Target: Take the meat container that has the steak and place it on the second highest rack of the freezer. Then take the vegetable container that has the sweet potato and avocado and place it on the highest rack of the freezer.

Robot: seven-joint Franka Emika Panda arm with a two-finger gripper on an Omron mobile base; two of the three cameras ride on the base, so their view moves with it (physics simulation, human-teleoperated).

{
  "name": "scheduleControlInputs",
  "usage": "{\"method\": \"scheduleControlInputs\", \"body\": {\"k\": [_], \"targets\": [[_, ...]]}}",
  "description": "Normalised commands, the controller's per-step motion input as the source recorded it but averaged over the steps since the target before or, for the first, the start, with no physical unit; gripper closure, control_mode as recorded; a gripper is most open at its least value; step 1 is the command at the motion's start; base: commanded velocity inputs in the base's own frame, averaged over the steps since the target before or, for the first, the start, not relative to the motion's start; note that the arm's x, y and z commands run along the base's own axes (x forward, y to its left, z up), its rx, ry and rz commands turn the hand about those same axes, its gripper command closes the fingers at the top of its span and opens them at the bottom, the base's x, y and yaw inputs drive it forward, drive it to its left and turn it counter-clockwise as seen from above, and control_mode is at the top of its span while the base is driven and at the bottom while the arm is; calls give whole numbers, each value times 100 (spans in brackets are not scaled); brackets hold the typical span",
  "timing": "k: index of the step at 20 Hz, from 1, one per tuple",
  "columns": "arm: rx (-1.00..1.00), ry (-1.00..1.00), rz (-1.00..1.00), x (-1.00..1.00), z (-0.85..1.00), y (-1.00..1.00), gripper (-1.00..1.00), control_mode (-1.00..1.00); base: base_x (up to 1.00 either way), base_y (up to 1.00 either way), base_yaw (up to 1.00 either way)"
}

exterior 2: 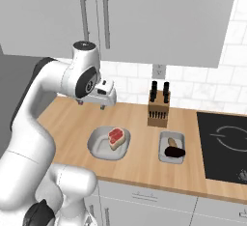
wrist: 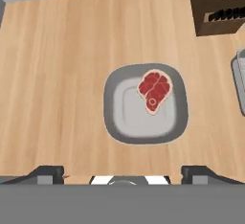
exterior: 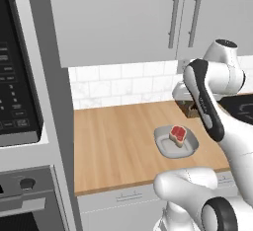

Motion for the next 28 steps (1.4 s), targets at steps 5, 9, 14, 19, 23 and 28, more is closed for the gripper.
{"method": "scheduleControlInputs", "body": {"k": [5, 9, 14, 19, 23, 28], "targets": [[1, 5, -65, -30, -68, -29, -100, -100, 0, 0, 0], [12, 11, -59, -18, -66, -59, -100, -100, 0, 0, 0], [12, 15, -21, 16, -63, -53, -100, -100, 0, 0, 0], [5, 14, 0, 32, -82, -2, -100, -100, 0, 0, 0], [6, 13, 0, 40, -47, -5, -100, -100, 0, 0, 0], [4, 4, 0, 0, -27, -14, -100, -100, 0, 0, 0]]}}
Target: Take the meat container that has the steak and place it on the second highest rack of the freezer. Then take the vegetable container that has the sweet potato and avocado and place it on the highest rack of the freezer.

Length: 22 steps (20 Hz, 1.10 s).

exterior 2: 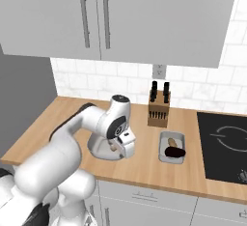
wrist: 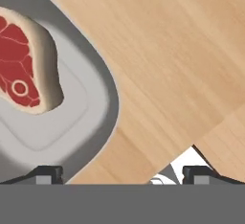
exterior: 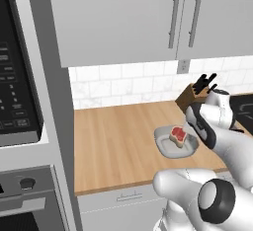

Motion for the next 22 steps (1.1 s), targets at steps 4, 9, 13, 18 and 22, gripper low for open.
{"method": "scheduleControlInputs", "body": {"k": [4, 9, 13, 18, 22], "targets": [[0, 4, -1, 0, -31, 2, -100, -100, 0, 0, 0], [0, 6, -2, 14, -34, 5, -100, -100, 0, 0, 0], [0, 0, 0, 0, -33, 0, -100, -100, 0, 0, 0], [0, 0, 0, 0, -25, 0, -100, -100, 0, 0, 0], [0, 0, 0, 13, -2, 0, -100, -100, 0, 0, 0]]}}
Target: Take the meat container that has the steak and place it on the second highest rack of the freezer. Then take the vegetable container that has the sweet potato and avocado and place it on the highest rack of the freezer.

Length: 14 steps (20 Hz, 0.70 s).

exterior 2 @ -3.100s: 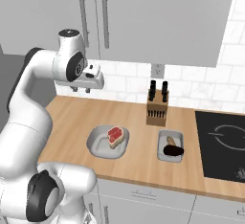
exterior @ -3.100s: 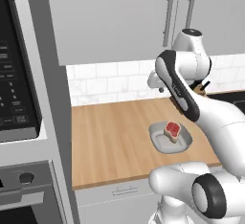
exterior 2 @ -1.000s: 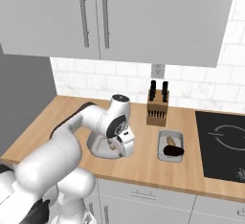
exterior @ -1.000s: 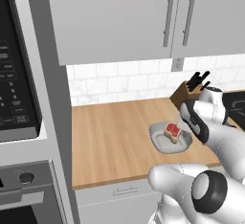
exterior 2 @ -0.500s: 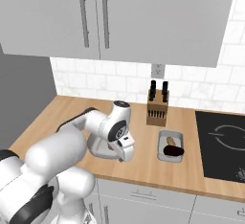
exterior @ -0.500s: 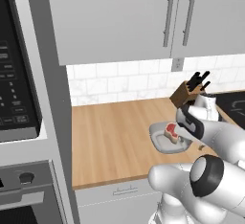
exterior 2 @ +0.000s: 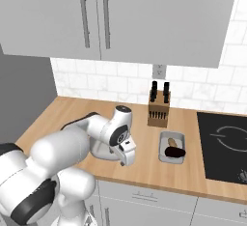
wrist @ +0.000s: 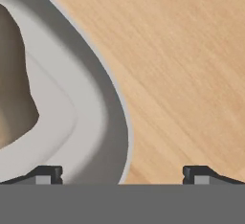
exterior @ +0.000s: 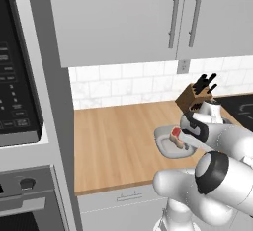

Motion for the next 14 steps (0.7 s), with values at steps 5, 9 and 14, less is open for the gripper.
{"method": "scheduleControlInputs", "body": {"k": [5, 9, 14], "targets": [[0, 0, 0, -2, -6, 0, -100, -100, 0, 0, 0], [0, 0, -1, 0, -5, 1, -100, -100, 0, 0, 0], [0, -4, -1, 0, 0, 8, 100, -100, 0, 0, 0]]}}
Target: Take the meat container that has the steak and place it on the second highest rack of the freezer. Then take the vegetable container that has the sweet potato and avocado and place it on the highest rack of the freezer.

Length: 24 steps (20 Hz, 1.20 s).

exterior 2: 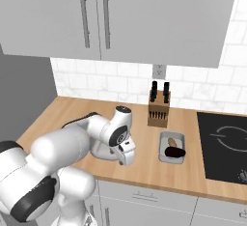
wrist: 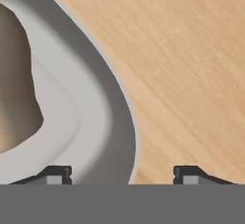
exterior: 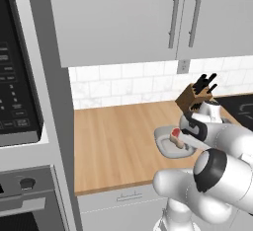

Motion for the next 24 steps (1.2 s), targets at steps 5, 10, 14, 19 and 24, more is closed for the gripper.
{"method": "scheduleControlInputs", "body": {"k": [5, 10, 14, 19, 24], "targets": [[0, -1, -2, 0, 0, 5, 100, -100, 0, 0, 0], [0, 0, -5, 0, -2, 0, 100, -100, 0, 0, 0], [0, 0, -9, 0, -1, 0, 100, -100, 0, 0, 0], [0, -5, -7, -20, 21, 0, 100, -100, 0, 0, 0], [0, -14, -9, -58, 58, 0, 100, -100, 0, 0, 0]]}}
